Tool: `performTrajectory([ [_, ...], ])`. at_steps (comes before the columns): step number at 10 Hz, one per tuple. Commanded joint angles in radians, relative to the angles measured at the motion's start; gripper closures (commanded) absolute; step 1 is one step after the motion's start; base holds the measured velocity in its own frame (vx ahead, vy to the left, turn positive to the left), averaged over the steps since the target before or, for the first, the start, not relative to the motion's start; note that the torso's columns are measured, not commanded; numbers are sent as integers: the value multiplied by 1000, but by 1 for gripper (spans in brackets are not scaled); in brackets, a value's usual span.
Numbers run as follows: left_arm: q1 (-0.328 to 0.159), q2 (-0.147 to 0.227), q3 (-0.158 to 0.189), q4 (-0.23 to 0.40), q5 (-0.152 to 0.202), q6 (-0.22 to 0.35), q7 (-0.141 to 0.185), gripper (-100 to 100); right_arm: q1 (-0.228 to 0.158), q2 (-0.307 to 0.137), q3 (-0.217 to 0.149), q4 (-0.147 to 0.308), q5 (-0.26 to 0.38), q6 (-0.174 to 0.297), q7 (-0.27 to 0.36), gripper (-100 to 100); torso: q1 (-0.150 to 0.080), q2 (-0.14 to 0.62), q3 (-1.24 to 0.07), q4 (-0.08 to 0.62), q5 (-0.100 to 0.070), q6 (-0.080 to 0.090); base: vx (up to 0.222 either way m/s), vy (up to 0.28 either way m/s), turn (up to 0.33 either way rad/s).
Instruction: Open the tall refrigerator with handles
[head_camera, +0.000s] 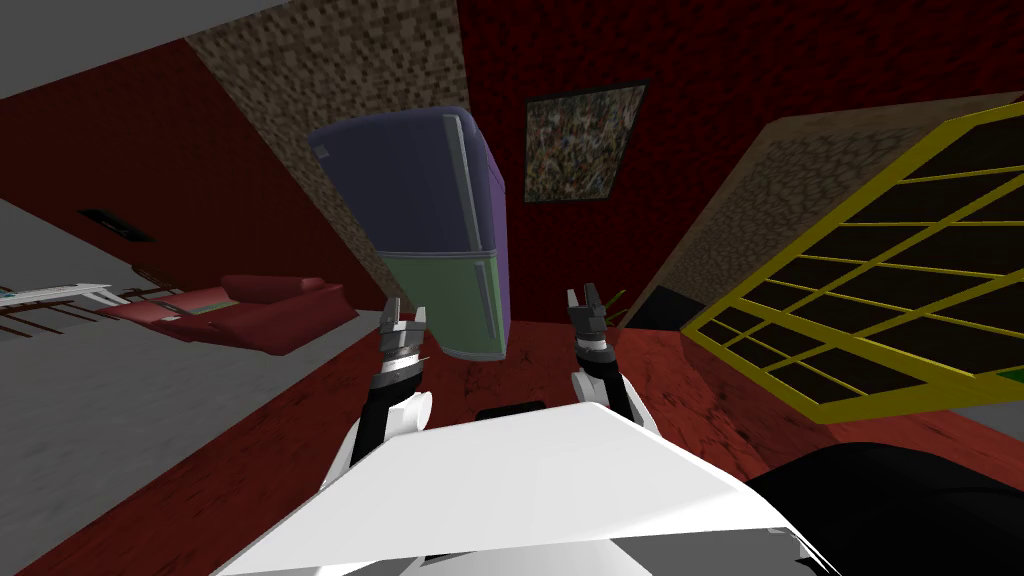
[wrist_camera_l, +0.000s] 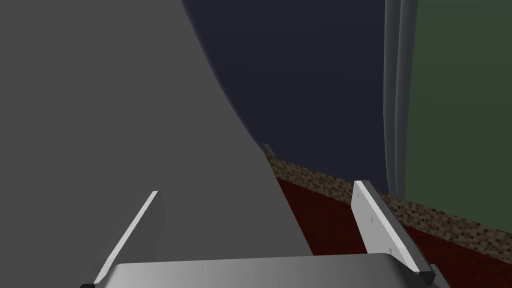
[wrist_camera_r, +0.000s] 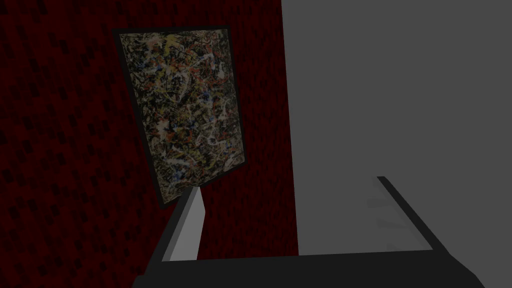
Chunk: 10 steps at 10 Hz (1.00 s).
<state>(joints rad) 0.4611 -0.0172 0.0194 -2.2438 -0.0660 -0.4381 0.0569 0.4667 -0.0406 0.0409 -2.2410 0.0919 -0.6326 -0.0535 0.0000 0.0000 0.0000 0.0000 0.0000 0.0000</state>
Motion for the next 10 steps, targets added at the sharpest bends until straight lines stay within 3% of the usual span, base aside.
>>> performTrajectory([
  [1,0,0,0,0,0,0,0,0,0,0,0,0,0,0,0,0,0,40,-82,41,0,0,0,0,0],
  [9,0,0,0,0,0,0,0,0,0,0,0,0,0,0,0,0,0,618,-1234,617,0,0,0,0,0],
  [10,-16,37,1,13,4,8,5,-100,0,0,0,0,0,0,0,0,0,691,-1382,691,0,0,3,-7,0],
])
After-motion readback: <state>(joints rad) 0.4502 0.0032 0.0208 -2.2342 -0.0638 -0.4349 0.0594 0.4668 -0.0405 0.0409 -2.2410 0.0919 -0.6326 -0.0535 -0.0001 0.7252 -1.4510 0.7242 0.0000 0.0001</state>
